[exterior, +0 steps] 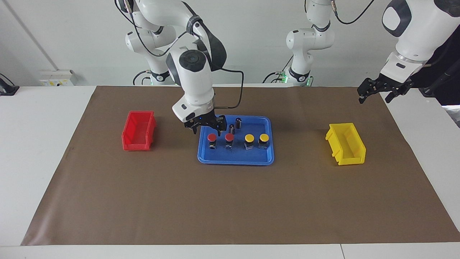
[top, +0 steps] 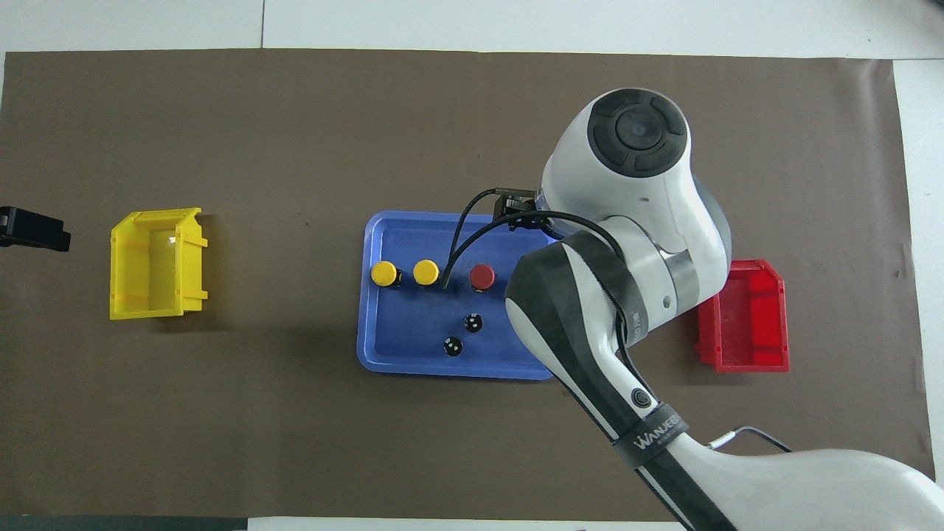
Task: Sort red and yellow buttons by color
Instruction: 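Grasp the outer red button with the right gripper while the left gripper reaches yellow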
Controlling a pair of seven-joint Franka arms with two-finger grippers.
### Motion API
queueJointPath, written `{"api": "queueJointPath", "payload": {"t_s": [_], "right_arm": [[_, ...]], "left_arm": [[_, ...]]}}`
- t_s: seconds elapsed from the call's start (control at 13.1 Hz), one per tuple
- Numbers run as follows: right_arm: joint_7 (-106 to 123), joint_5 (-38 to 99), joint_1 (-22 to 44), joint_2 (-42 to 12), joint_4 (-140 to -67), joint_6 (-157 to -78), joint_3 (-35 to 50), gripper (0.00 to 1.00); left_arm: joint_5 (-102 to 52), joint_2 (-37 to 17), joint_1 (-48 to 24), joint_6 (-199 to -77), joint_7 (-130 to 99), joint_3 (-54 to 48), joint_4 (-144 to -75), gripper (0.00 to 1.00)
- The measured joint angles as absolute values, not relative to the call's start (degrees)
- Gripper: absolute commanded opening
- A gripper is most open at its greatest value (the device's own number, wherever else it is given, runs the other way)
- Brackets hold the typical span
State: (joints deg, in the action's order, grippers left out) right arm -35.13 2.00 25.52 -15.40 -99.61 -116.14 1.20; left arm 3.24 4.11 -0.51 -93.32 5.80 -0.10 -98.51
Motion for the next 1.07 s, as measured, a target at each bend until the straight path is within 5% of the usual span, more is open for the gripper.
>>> {"api": "queueJointPath", "payload": {"t_s": [0.46, 1.07], "right_arm": [[-35.1, 2.0, 26.9, -13.1, -110.3, -125.2, 1.2, 0.80], [-35.1, 2.0, 28.0, -13.9, -113.1, -128.8, 1.1, 0.61]], "left_arm": [[-1.4, 9.4, -9.7, -101.5, -10.8, -0.8, -111.5, 0.97], [-3.1, 6.9, -25.3, -117.0, -34.2, -1.1, -122.7, 0.89]]}}
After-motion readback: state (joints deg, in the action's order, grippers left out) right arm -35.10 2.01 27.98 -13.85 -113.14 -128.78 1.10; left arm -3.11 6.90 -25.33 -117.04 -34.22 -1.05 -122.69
